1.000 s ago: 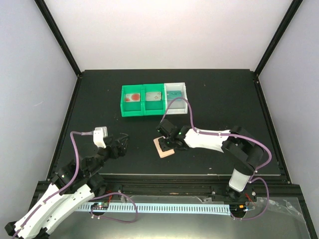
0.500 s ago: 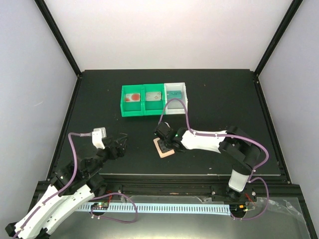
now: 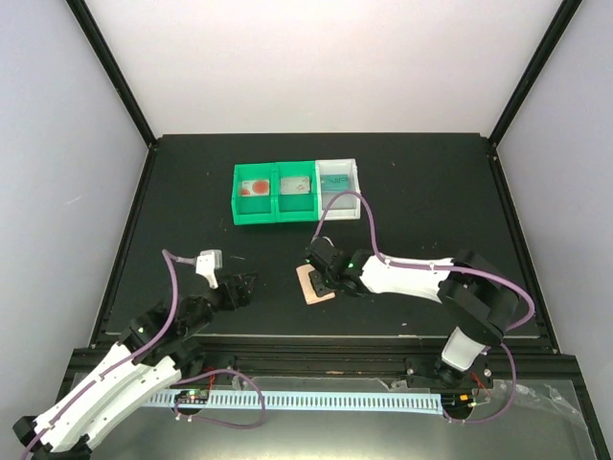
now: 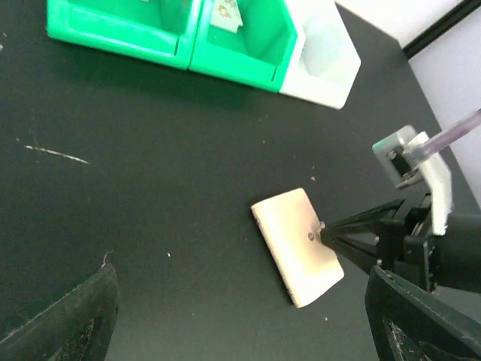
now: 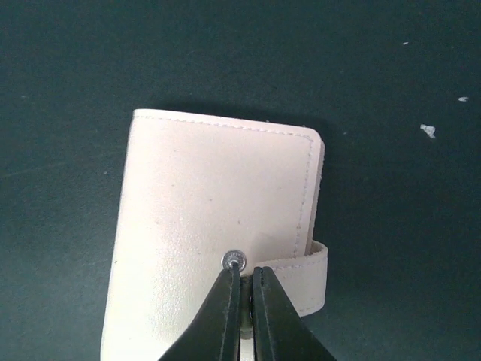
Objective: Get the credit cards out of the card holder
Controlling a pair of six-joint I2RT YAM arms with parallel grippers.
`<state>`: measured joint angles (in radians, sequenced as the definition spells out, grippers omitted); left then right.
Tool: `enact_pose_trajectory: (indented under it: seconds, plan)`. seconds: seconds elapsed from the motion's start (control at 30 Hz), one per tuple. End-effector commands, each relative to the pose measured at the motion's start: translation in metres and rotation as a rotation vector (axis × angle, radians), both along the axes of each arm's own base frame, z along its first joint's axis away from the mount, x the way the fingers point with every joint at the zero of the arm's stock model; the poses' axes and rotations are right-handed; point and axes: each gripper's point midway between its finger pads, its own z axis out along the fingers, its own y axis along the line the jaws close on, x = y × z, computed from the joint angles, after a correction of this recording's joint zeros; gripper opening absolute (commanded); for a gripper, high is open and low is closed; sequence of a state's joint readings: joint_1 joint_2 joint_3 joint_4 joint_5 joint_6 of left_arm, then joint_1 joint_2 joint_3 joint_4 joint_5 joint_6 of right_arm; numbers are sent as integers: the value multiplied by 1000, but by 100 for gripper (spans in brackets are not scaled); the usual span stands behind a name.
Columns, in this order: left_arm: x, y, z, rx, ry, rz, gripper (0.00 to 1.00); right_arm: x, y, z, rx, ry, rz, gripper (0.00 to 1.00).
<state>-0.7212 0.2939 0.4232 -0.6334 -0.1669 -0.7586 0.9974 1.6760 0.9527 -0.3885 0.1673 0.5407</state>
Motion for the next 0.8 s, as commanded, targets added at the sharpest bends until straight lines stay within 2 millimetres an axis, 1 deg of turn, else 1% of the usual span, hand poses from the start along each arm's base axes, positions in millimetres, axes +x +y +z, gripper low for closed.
enact_pose_trajectory:
  seconds: [0.0, 0.03, 0.1, 0.17, 0.3, 0.5, 0.67, 0.77]
  plan:
    - [1, -20, -1, -60, 11, -68, 88, -2, 8, 14, 89, -5, -14, 1]
    - [1, -26, -3, -70, 12, -94, 86, -3, 9, 17, 106, -8, -14, 1]
    - [1, -33, -14, -73, 44, -116, 84, -4, 10, 22, 130, -12, -17, 1]
    - [2, -37, -23, -65, 79, -123, 84, -5, 11, 29, 161, -16, -11, 1]
    - [3, -45, -33, -58, 119, -149, 84, -13, 21, 44, 254, -9, 31, 1]
    - [7, -55, -53, -66, 170, -157, 85, -15, 22, 67, 358, -56, 34, 1]
    - [4, -72, -55, -116, 193, -227, 86, -24, 33, 91, 506, -57, 71, 1]
    - [6, -78, -59, -139, 210, -237, 88, -30, 41, 96, 571, -29, 92, 1]
